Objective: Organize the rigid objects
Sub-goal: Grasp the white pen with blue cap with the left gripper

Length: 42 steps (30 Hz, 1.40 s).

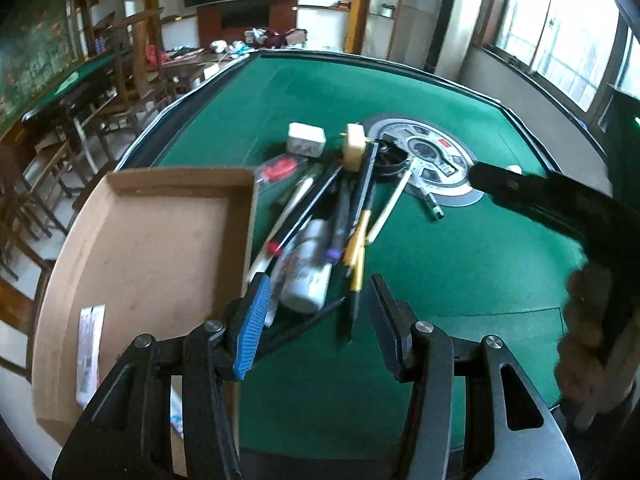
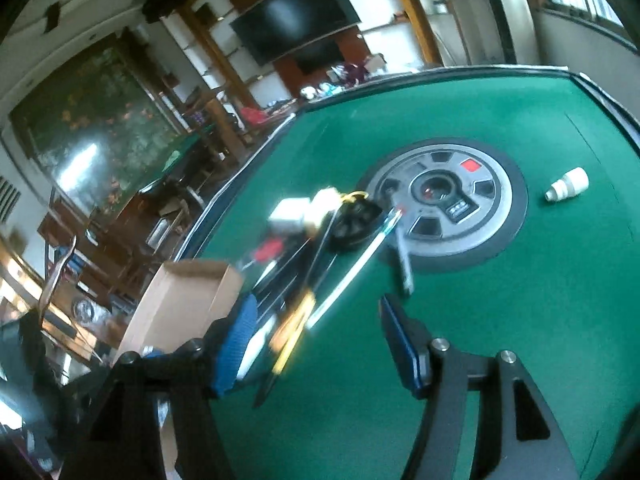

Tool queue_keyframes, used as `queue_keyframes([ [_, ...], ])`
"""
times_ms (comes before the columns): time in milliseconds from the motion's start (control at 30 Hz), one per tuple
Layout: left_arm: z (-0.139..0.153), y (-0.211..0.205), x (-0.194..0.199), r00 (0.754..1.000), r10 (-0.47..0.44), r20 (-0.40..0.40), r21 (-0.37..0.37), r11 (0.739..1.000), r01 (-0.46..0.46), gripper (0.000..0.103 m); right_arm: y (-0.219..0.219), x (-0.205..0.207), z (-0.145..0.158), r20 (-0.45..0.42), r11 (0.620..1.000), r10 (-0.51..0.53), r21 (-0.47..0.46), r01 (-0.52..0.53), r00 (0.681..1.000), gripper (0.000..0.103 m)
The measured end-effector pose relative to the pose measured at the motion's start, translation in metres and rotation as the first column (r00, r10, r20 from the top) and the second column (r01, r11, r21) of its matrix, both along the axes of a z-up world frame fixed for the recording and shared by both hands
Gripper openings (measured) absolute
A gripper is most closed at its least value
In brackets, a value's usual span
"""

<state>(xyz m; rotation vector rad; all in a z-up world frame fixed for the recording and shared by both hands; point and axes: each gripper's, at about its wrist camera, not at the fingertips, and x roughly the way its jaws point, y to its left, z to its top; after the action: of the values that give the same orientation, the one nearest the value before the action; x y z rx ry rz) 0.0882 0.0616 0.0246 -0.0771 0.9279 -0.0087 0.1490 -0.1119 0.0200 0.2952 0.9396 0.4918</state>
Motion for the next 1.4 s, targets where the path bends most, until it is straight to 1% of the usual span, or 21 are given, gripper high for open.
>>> queue_keyframes([
  [33, 0.001, -0.004, 0.004, 1.000, -0.008, -0.001, 0.006, 1.000, 0.008, 0.050, 0.000, 0.012, -0.003, -0.010, 1.000, 0.006, -0.024, -0.006, 1.000, 0.064],
  [100, 0.002, -0.010, 0.011, 1.000, -0.018, -0.001, 0.016, 1.000, 0.018, 0.050, -0.004, 0.031, -0.012, -0.025, 0.998, -0.017, -0.060, 0.016, 1.000, 0.064],
  [167, -0.001, -0.016, 0.021, 0.999, -0.031, -0.012, 0.026, 0.999, 0.031, 0.050, -0.003, 0.050, -0.029, -0.058, 0.997, -0.014, -0.076, 0.010, 0.998, 0.064],
  [300, -0.010, -0.022, 0.033, 0.998, -0.049, -0.035, 0.021, 0.999, 0.050, 0.050, -0.011, 0.065, -0.061, -0.126, 0.999, -0.020, -0.027, 0.017, 0.992, 0.063],
  [367, -0.014, -0.025, 0.040, 0.998, -0.051, -0.047, 0.031, 0.998, 0.052, 0.050, -0.013, 0.066, -0.069, -0.141, 1.000, -0.023, -0.017, 0.021, 0.990, 0.052],
  [433, -0.018, -0.028, 0.049, 0.997, -0.054, -0.062, 0.026, 0.998, 0.056, 0.050, -0.012, 0.065, -0.070, -0.116, 0.997, -0.039, -0.072, 0.030, 0.993, 0.050],
  [467, -0.020, -0.030, 0.053, 0.996, -0.056, -0.068, 0.025, 0.998, 0.057, 0.050, -0.011, 0.065, -0.071, -0.117, 0.996, -0.036, -0.081, 0.027, 0.992, 0.044],
  [533, -0.022, -0.034, 0.060, 0.995, -0.058, -0.077, 0.031, 0.998, 0.061, 0.050, -0.009, 0.066, -0.074, -0.115, 0.996, -0.031, -0.087, 0.021, 0.993, 0.038],
  [567, -0.023, -0.036, 0.063, 0.995, -0.060, -0.081, 0.037, 0.997, 0.063, 0.050, -0.005, 0.065, -0.072, -0.102, 0.994, -0.022, -0.104, 0.011, 0.995, 0.034],
  [633, -0.024, -0.041, 0.070, 0.993, -0.061, -0.099, 0.055, 0.996, 0.067, 0.050, -0.002, 0.064, -0.071, -0.093, 0.992, -0.019, -0.126, 0.007, 0.996, 0.031],
  [700, -0.026, -0.043, 0.076, 0.991, -0.064, -0.116, 0.058, 0.996, 0.071, 0.050, 0.003, 0.065, -0.070, -0.084, 0.982, -0.023, -0.187, 0.007, 0.996, 0.020],
  [733, -0.027, -0.045, 0.080, 0.990, -0.070, -0.124, 0.056, 0.995, 0.077, 0.050, 0.001, 0.065, -0.070, -0.092, 0.978, -0.036, -0.209, 0.016, 0.995, 0.010],
  [767, -0.028, -0.046, 0.084, 0.989, -0.069, -0.133, 0.065, 0.995, 0.078, 0.050, -0.002, 0.065, -0.070, -0.109, 0.978, -0.047, -0.206, 0.024, 0.993, 0.008],
  [900, -0.028, -0.055, 0.095, 0.987, -0.081, -0.137, 0.095, 0.991, 0.094, 0.050, -0.028, 0.061, -0.070, -0.191, 0.985, -0.097, -0.162, 0.066, 0.977, 0.008],
  [967, -0.030, -0.062, 0.106, 0.986, -0.095, -0.137, 0.106, 0.988, 0.109, 0.050, -0.043, 0.055, -0.068, -0.208, 0.982, -0.137, -0.156, 0.106, 0.968, 0.007],
  [1033, -0.038, -0.069, 0.119, 0.980, -0.107, -0.167, 0.106, 0.986, 0.125, 0.050, -0.053, 0.051, -0.069, -0.221, 0.981, -0.159, -0.147, 0.128, 0.962, 0.007],
  [1167, -0.054, -0.088, 0.138, 0.970, -0.149, -0.190, 0.132, 0.976, 0.176, 0.050, -0.060, 0.053, -0.073, -0.243, 0.984, -0.163, -0.114, 0.139, 0.956, 0.007],
  [1200, -0.056, -0.093, 0.141, 0.969, -0.162, -0.188, 0.143, 0.971, 0.190, 0.050, -0.061, 0.054, -0.073, -0.242, 0.984, -0.160, -0.114, 0.135, 0.957, 0.007],
  [1233, -0.060, -0.099, 0.146, 0.967, -0.169, -0.192, 0.170, 0.965, 0.202, 0.050, -0.061, 0.054, -0.073, -0.240, 0.984, -0.159, -0.115, 0.135, 0.958, 0.007],
  [1300, -0.066, -0.109, 0.153, 0.962, -0.171, -0.211, 0.202, 0.956, 0.214, 0.050, -0.061, 0.054, -0.073, -0.239, 0.984, -0.160, -0.114, 0.136, 0.958, 0.007],
  [1400, -0.074, -0.121, 0.159, 0.960, -0.185, -0.211, 0.261, 0.936, 0.238, 0.050, -0.063, 0.054, -0.073, -0.246, 0.985, -0.161, -0.102, 0.139, 0.956, 0.007],
])
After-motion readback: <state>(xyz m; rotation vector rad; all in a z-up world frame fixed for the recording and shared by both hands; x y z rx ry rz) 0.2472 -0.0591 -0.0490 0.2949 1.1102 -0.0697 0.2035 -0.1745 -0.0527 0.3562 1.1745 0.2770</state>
